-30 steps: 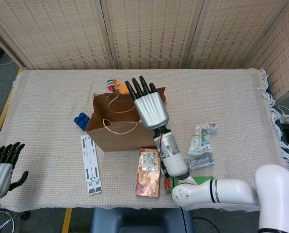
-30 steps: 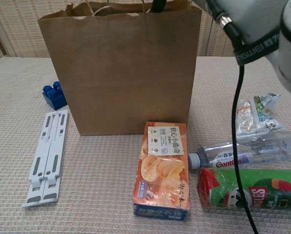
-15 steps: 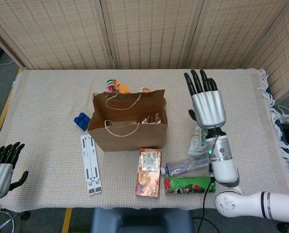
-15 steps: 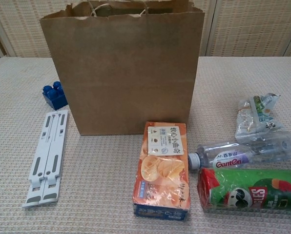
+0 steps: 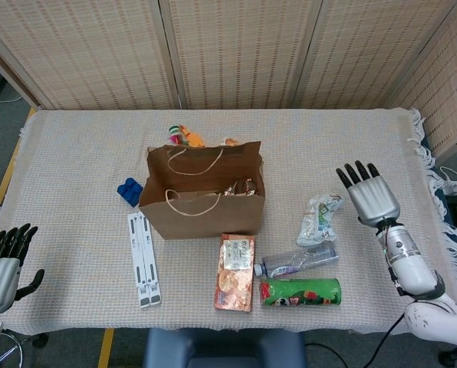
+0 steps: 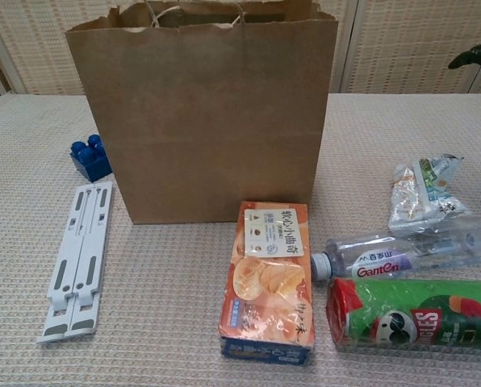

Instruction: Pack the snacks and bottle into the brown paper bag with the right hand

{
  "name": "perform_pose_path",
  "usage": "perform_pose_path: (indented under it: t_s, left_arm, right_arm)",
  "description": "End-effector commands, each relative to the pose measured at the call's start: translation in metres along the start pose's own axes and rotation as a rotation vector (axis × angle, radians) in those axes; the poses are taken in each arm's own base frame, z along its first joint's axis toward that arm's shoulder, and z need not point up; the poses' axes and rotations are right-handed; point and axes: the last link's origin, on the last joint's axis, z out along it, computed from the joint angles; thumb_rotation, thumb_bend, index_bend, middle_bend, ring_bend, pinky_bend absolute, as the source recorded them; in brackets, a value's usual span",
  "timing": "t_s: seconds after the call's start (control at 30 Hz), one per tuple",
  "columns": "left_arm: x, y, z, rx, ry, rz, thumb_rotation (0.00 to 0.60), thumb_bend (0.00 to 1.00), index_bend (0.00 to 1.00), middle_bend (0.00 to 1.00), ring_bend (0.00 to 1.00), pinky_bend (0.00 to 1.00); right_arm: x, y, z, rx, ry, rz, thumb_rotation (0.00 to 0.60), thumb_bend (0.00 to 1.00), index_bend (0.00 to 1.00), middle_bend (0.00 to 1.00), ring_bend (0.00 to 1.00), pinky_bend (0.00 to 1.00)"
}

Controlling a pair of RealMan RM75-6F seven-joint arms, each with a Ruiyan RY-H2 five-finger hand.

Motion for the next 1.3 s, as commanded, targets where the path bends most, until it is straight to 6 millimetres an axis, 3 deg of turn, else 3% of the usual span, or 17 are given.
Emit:
perform_pose_path:
  t_s: [0.03,0.63,0.73,0.8,0.83,0.97,1.07,1.3]
  left_arm:
    - [0.000,0.000,0.000,0.000,0.000,-0.001,0.600,0.35,0.00,0.00,0.00,0.00]
    - [0.001,-0.002,0.000,-0.012,-0.010,-0.020,0.600,0.35,0.00,0.00,0.00,0.00]
    - [0.001,-0.002,0.000,-0.013,-0.011,-0.024,0.600,0.35,0.00,0.00,0.00,0.00]
    - [0.001,-0.002,0.001,-0.014,-0.012,-0.026,0.600,0.35,0.00,0.00,0.00,0.00]
    - [0.001,-0.002,0.001,-0.015,-0.013,-0.028,0.600,0.35,0.00,0.00,0.00,0.00]
    - [0.001,-0.003,0.000,-0.018,-0.013,-0.029,0.600,0.35,0.00,0.00,0.00,0.00]
    - [0.001,-0.003,0.000,-0.017,-0.013,-0.029,0.600,0.35,0.00,0.00,0.00,0.00]
    - [0.001,-0.002,0.000,-0.015,-0.011,-0.022,0.600,0.35,0.00,0.00,0.00,0.00]
  right_arm:
    - [-0.029,-0.007,0.001,0.113,-0.021,-0.190,0.600,0.00,0.00,0.04,0.00,0.12]
    - [-0.051,-0.090,0.055,0.217,-0.070,-0.237,0.600,0.00,0.00,0.02,0.00,0.11]
    - [-0.054,-0.099,0.058,0.224,-0.067,-0.252,0.600,0.01,0.02,0.05,0.01,0.15]
    - [-0.055,-0.102,0.059,0.221,-0.065,-0.256,0.600,0.08,0.11,0.13,0.07,0.21]
    - [-0.055,-0.103,0.060,0.218,-0.064,-0.251,0.600,0.13,0.21,0.20,0.15,0.29]
    - [-0.056,-0.102,0.058,0.209,-0.055,-0.228,0.600,0.27,0.61,0.50,0.55,0.73]
    - [-0.055,-0.093,0.055,0.193,-0.040,-0.242,0.600,0.30,0.71,0.57,0.63,0.76]
    - [-0.023,-0.051,0.035,0.096,0.066,-0.155,0.600,0.30,0.73,0.58,0.63,0.76]
